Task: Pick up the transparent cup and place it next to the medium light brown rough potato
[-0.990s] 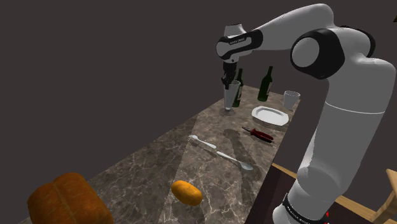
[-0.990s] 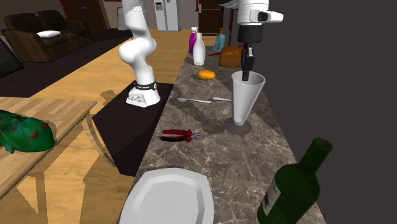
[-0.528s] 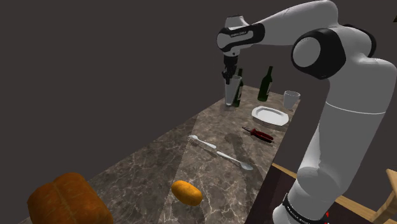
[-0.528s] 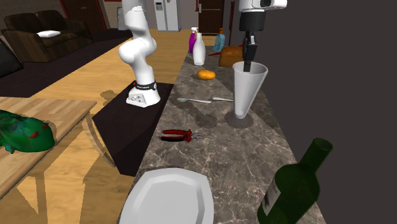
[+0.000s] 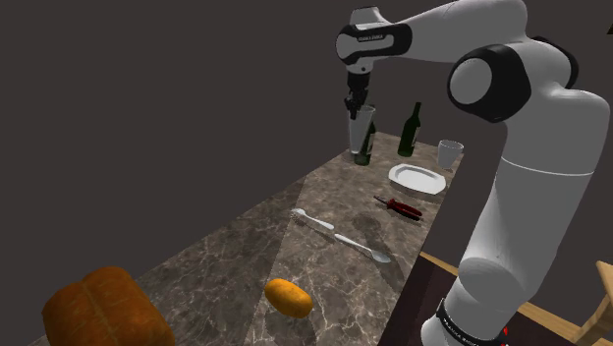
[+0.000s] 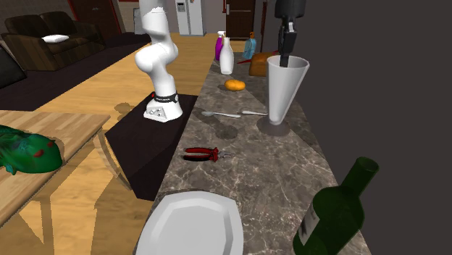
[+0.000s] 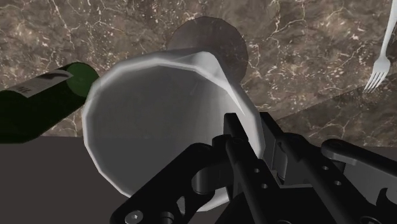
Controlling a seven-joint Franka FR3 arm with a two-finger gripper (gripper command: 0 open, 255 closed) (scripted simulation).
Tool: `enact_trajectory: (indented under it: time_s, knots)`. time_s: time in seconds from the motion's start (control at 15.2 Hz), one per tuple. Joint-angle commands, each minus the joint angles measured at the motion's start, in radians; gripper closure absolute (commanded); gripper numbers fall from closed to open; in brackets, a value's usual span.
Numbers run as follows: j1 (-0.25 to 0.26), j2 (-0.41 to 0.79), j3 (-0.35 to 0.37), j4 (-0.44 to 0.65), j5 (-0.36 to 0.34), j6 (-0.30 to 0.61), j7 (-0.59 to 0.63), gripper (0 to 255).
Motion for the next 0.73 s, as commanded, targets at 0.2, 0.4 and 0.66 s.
enact_trajectory:
  time_s: [0.2, 0.4, 0.66]
  knots:
    - [-0.001, 0.015, 0.0, 0.089, 0.005, -0.074, -0.008, 255]
    - [-0.003, 0.028, -0.001, 0.147, 0.01, -0.119, -0.015, 255]
    - [-0.008, 0.051, -0.002, 0.233, 0.017, -0.182, -0.026, 255]
